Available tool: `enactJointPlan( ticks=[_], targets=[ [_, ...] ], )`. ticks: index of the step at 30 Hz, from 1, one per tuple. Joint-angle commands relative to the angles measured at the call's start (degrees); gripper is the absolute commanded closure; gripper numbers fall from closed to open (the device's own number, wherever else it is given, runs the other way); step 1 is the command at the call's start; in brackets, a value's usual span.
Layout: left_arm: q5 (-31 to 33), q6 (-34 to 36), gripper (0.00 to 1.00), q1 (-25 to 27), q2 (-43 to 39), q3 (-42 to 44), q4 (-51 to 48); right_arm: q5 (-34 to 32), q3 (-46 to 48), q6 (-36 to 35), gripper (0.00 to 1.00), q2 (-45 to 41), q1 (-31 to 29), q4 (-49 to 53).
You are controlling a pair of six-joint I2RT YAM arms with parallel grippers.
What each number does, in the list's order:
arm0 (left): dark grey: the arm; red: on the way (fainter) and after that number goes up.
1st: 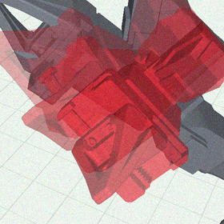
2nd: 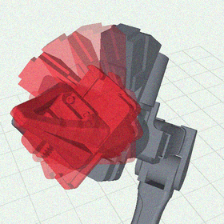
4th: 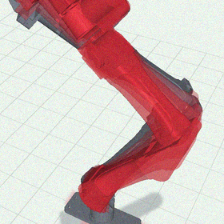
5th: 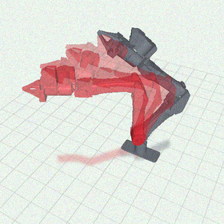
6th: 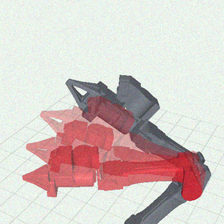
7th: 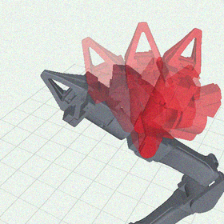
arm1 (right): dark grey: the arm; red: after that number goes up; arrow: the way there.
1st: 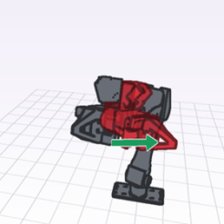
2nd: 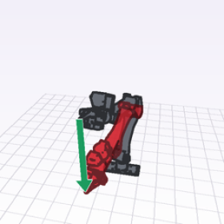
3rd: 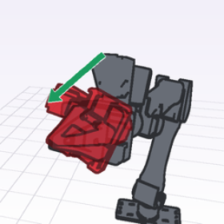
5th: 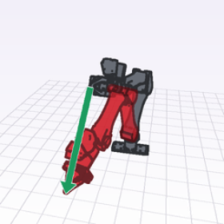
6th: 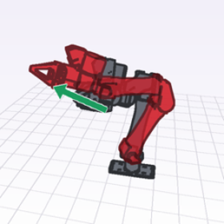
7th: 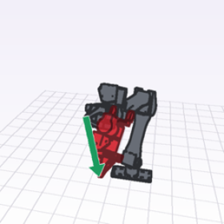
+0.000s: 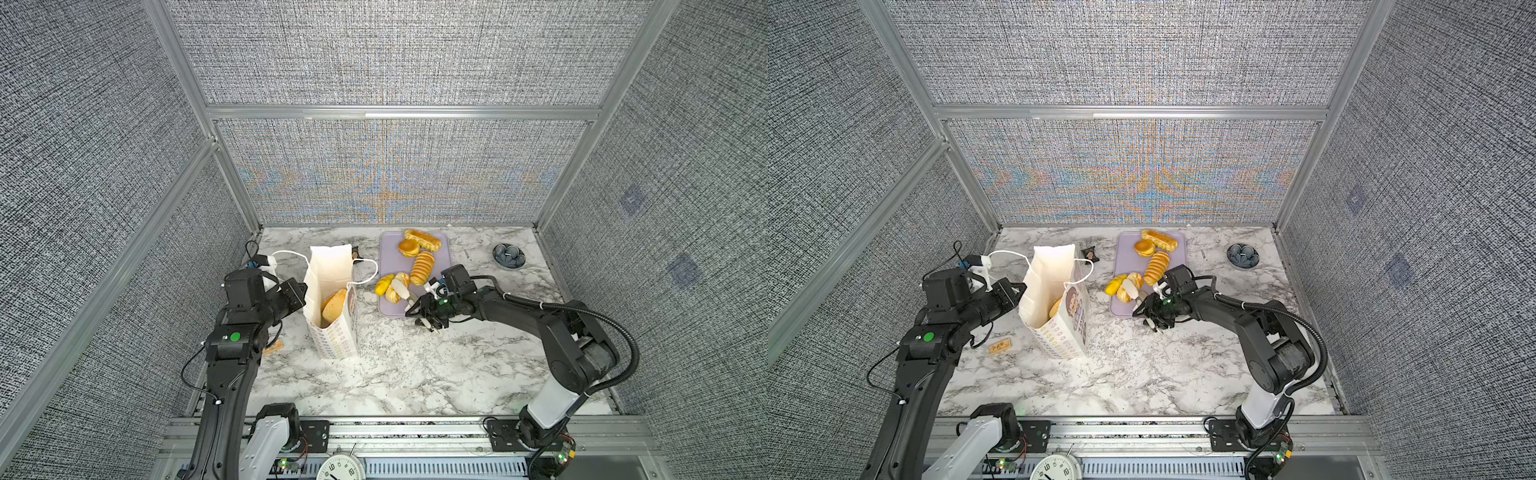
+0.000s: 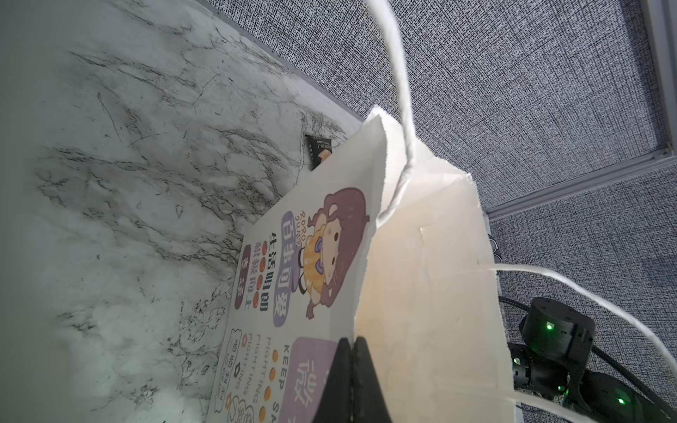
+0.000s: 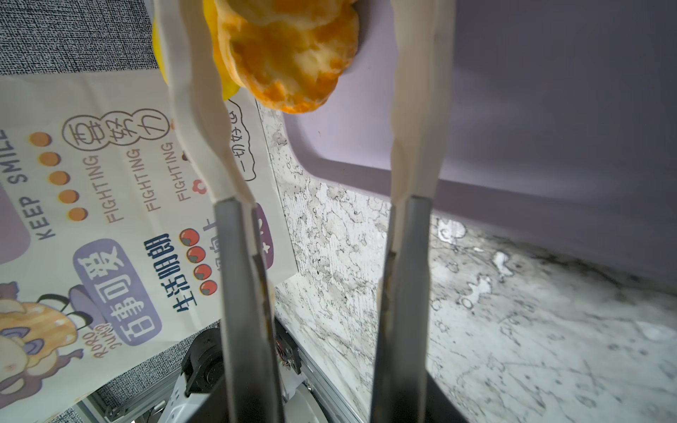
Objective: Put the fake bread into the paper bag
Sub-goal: 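Lower the tongs onto the yellow-and-cream bun on the tray and pinch it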
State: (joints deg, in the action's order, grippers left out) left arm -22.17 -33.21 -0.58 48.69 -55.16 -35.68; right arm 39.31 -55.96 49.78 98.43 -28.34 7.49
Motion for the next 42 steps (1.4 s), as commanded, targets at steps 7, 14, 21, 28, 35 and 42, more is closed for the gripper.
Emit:
enactJointPlan(
  ticks=[7, 14, 21, 28, 35, 42],
  targets=[
    [0.4, 0.6, 1.0, -0.1, -0.3, -0.1, 0.0, 1.6, 0.6, 1.4, 0.56, 0.3, 0.5, -4.1],
    [0.4, 0.5, 1.0, 0.0, -0.4, -0.3, -0.2, 1.8, 1.8, 1.5, 0.59, -0.7, 1.0, -4.4],
    [0.4, 0.5, 1.0, -0.1, -0.3, -0.6, -0.3, 1.8, 3.1, 1.3, 0.61, -3.0, 1.5, -3.9],
    [0.5, 0.5, 1.0, -0.1, -0.4, -0.7, -0.4, 1.0, 3.7, 0.1, 0.61, -6.2, 1.7, -1.2],
    [0.5, 0.4, 1.0, -0.1, -0.4, -0.8, -0.4, -0.2, 3.9, -1.6, 0.62, -9.8, 2.2, 2.3],
    [0.3, 0.3, 1.0, 0.0, -0.4, -0.8, -0.4, -2.2, 3.2, -3.8, 0.62, -13.6, 2.7, 7.1]
  ],
)
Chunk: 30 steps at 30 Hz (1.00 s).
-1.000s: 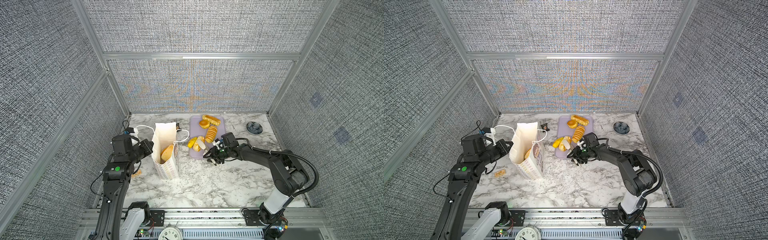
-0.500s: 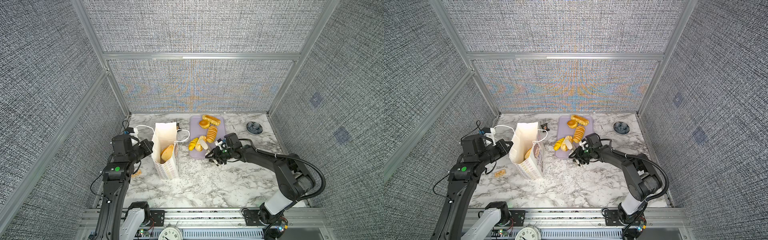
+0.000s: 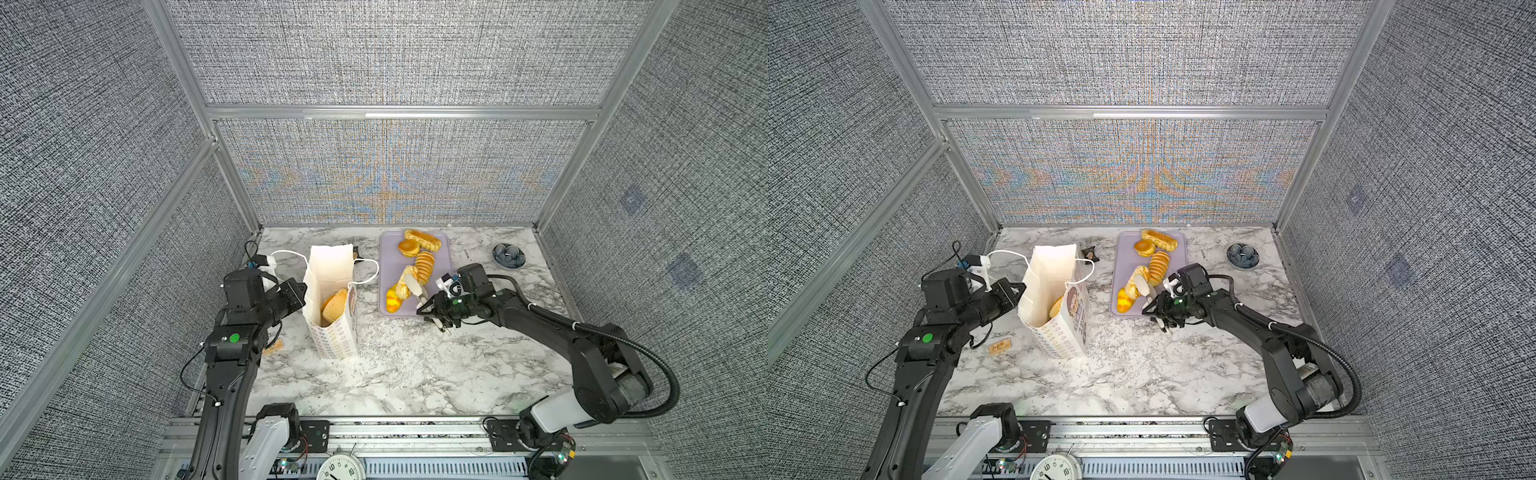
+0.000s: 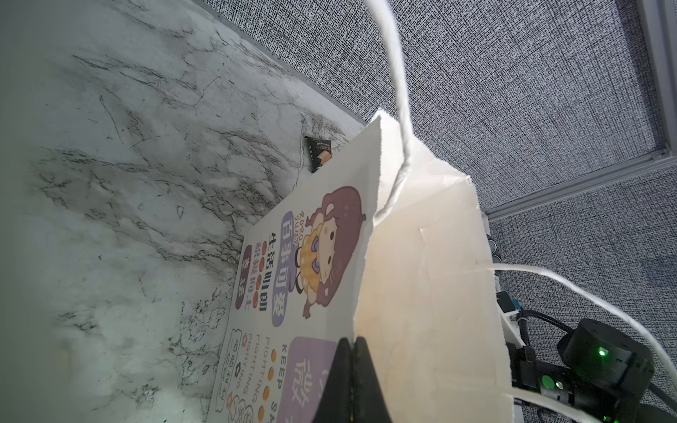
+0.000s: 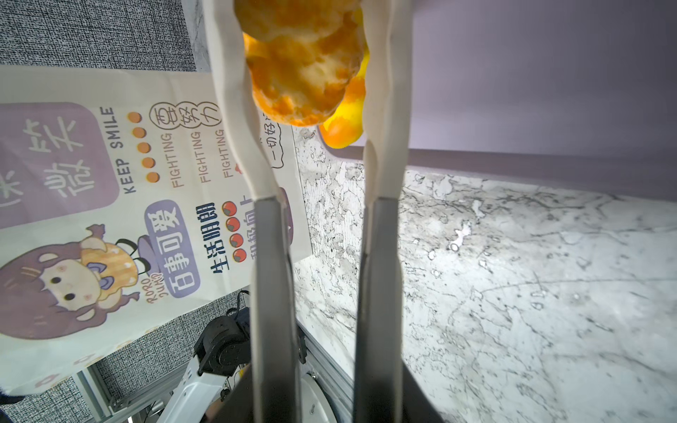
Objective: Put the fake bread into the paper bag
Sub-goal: 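Lower the tongs onto the yellow-and-cream bun on the tray and pinch it, then lift the pinched bun with the tongs and carry it over the bag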
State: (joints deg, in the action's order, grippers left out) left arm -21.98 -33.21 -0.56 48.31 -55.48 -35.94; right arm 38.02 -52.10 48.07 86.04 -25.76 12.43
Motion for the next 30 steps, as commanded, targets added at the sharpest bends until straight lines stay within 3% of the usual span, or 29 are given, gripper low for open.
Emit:
enactJointPlan(
  ticks=[1, 30],
  targets=[
    [0.1, 0.3, 1.0, -0.1, -0.1, -0.5, -0.2, -1.0, -0.9, -2.4, 0.62, -1.7, 0.1, 2.8],
    [0.0, -0.1, 1.0, -0.1, -0.3, -0.6, 0.4, -3.8, -13.0, -8.6, 0.63, -9.9, 0.2, 17.3]
  ],
)
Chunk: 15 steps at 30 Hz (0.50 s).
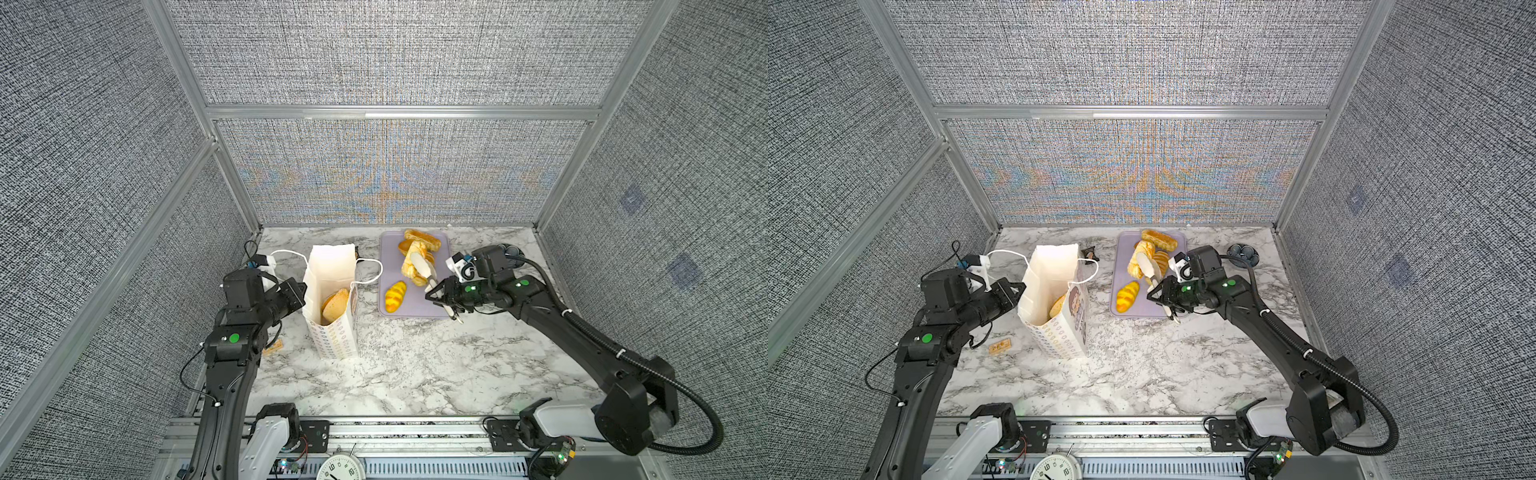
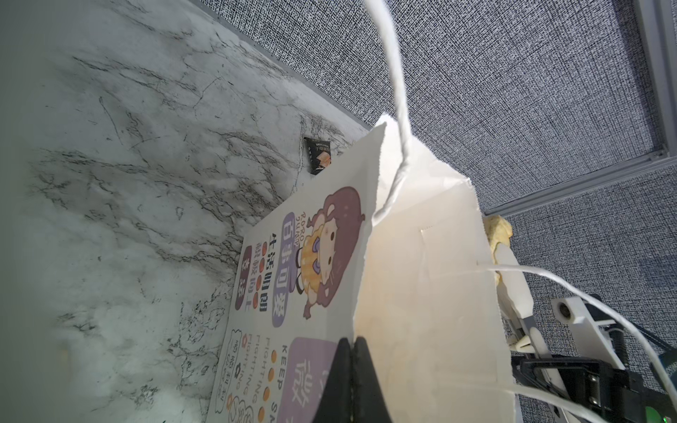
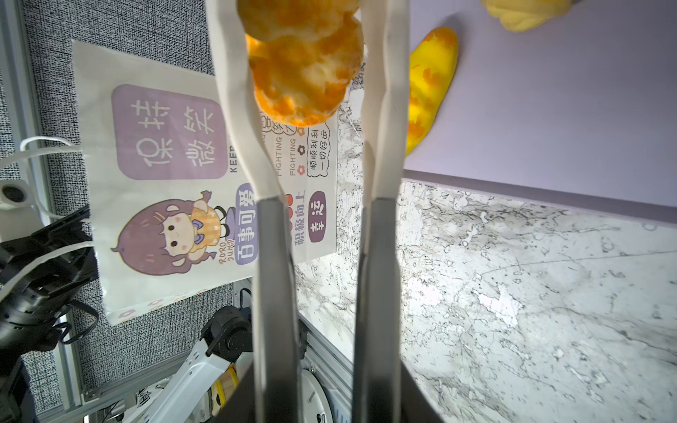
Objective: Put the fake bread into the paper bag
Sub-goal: 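Lift the pinched bun with the tongs and carry it over the bag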
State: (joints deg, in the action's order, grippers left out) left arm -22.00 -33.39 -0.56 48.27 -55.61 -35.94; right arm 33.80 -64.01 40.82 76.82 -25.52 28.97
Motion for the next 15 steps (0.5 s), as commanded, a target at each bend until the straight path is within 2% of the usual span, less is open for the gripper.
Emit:
enactJointPlan(
  ticks=[1, 15],
  targets=[
    [0.1, 0.0, 1.0, -0.1, -0.3, -0.5, 0.3, 0.5, -1.4, -1.4, 0.63, -0.9, -0.1, 1.0],
    [0.2, -0.1, 1.0, -0.1, -0.5, -0.7, -0.1, 0.4, -10.4, -3.6, 0.65, -4.2, -0.7, 6.6]
  ],
)
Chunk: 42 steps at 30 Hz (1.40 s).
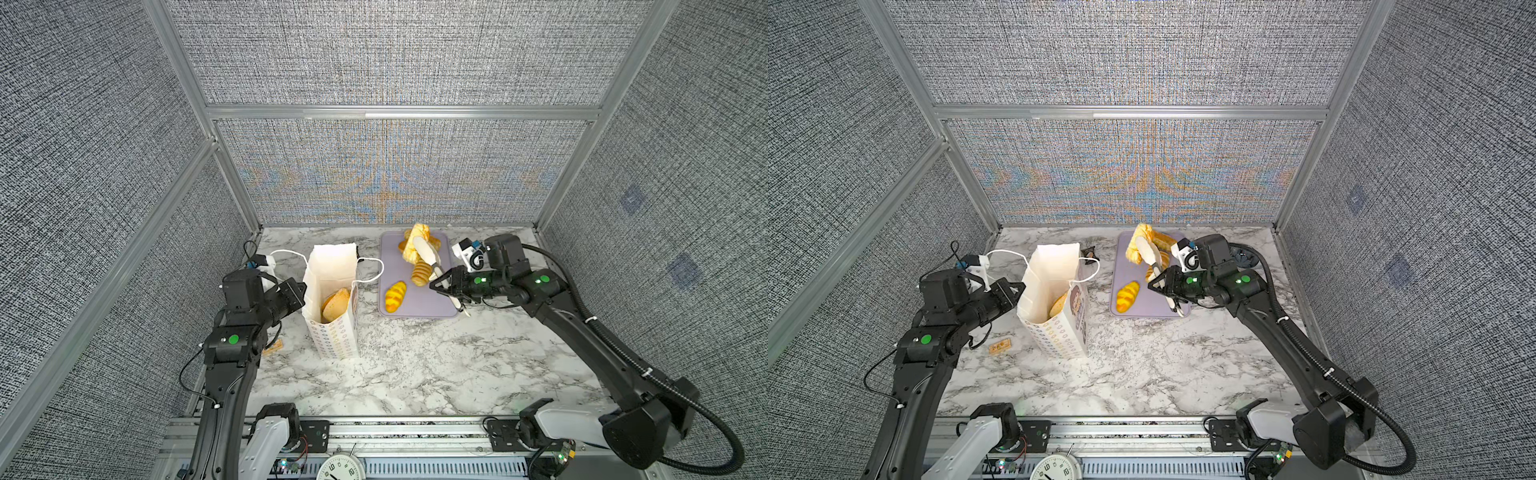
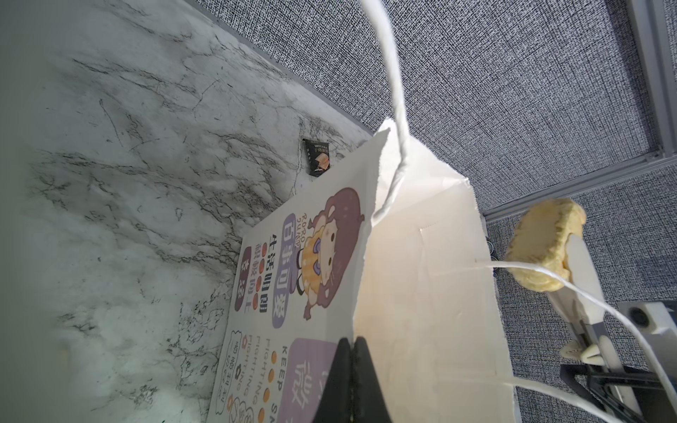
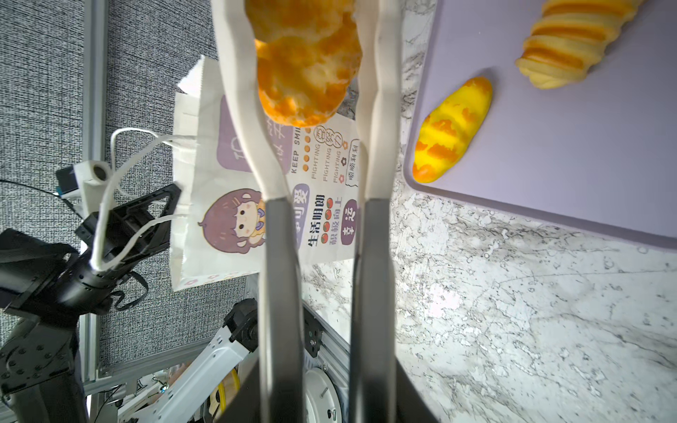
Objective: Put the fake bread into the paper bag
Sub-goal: 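Lift the pinched bun with the tongs and carry it over the bag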
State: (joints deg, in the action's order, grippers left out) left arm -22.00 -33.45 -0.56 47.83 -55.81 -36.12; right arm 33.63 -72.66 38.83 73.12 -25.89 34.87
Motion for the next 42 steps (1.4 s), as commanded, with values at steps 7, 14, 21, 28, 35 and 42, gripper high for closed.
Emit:
enactJointPlan(
  ticks=[7, 14, 21, 28, 35, 42],
  targets=[
    [0.2, -0.1, 1.0, -0.1, -0.2, -0.5, 0.0, 0.0, -6.9, -2.8, 0.65, -0.9, -2.6, 2.4],
    [0.2, -0.1, 1.0, -0.1, -0.2, -0.7, -0.1, 0.1, -10.0, -4.3, 0.65, -0.6, -5.5, 1.6],
    [0.3, -0.2, 1.0, -0.1, -0.2, -0.7, -0.1, -0.1, -11.4, -6.2, 0.65, 0.4, -9.7, 0.3],
    [0.2, -0.1, 1.0, 0.0, -0.2, -0.7, -0.2, -0.6, -14.9, -8.5, 0.65, 2.0, -13.5, 1.0],
    [0.2, -0.1, 1.0, -0.1, -0.5, -0.6, -0.2, -3.6, -19.2, -11.1, 0.65, 4.2, -18.1, 3.0],
    [0.1, -0.1, 1.0, -0.1, -0.5, -0.7, -0.3, -4.9, -22.0, -12.2, 0.65, 7.1, -21.1, 5.1]
  ],
)
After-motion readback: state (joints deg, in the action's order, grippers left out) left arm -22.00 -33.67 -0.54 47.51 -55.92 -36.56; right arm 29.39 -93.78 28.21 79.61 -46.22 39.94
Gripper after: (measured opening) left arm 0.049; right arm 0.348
